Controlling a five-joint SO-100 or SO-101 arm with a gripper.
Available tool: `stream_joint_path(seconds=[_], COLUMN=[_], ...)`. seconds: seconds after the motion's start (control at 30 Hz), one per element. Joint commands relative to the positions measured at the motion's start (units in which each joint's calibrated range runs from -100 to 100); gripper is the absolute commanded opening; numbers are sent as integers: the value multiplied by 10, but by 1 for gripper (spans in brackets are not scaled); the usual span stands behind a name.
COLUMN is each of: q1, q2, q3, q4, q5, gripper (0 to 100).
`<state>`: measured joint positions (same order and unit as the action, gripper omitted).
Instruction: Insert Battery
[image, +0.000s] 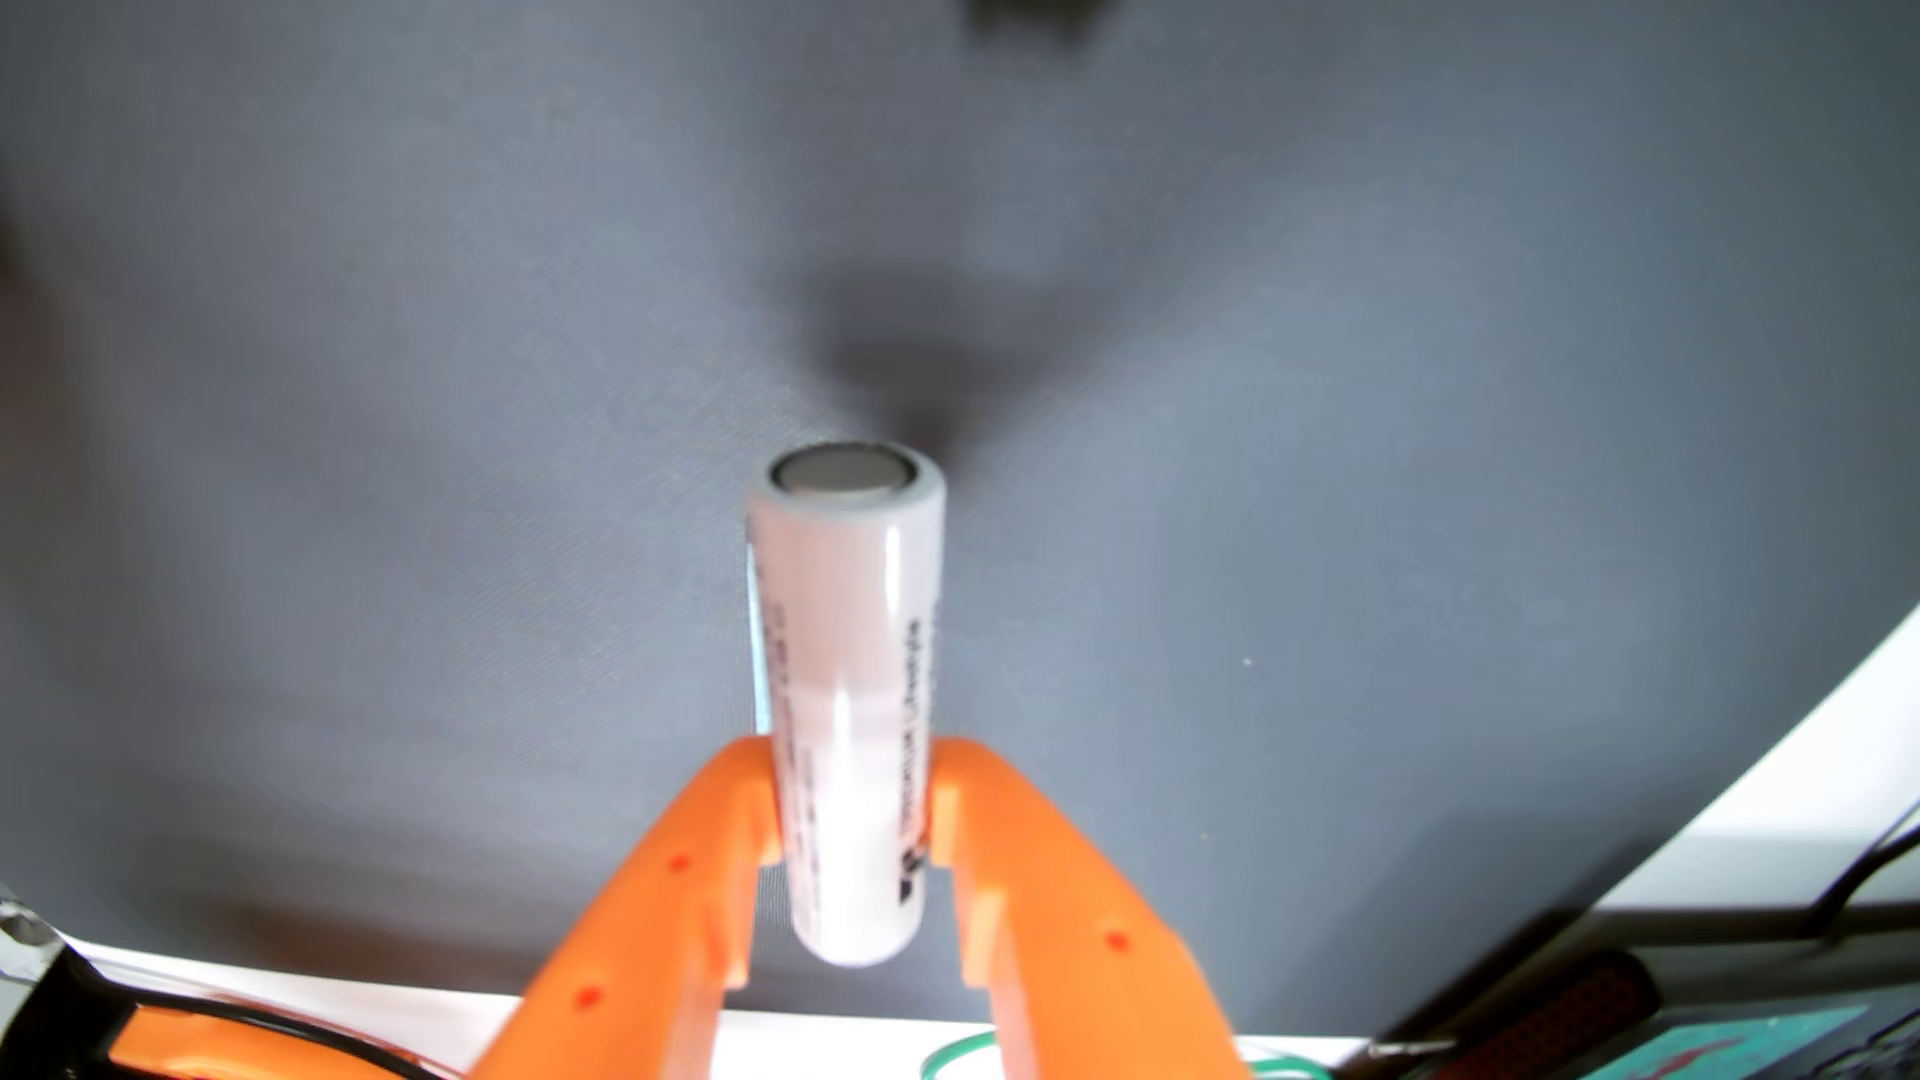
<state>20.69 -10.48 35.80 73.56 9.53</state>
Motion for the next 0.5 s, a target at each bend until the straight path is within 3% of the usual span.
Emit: stream_joint_path(seconds=[0.0,0.13,0.47], q1=[-16,-46,-86], q2=[-21,-22,-23], q3=[-7,-6,-7], q4=[6,9,6], q5=[-26,-71,-112], gripper=[2,2,2])
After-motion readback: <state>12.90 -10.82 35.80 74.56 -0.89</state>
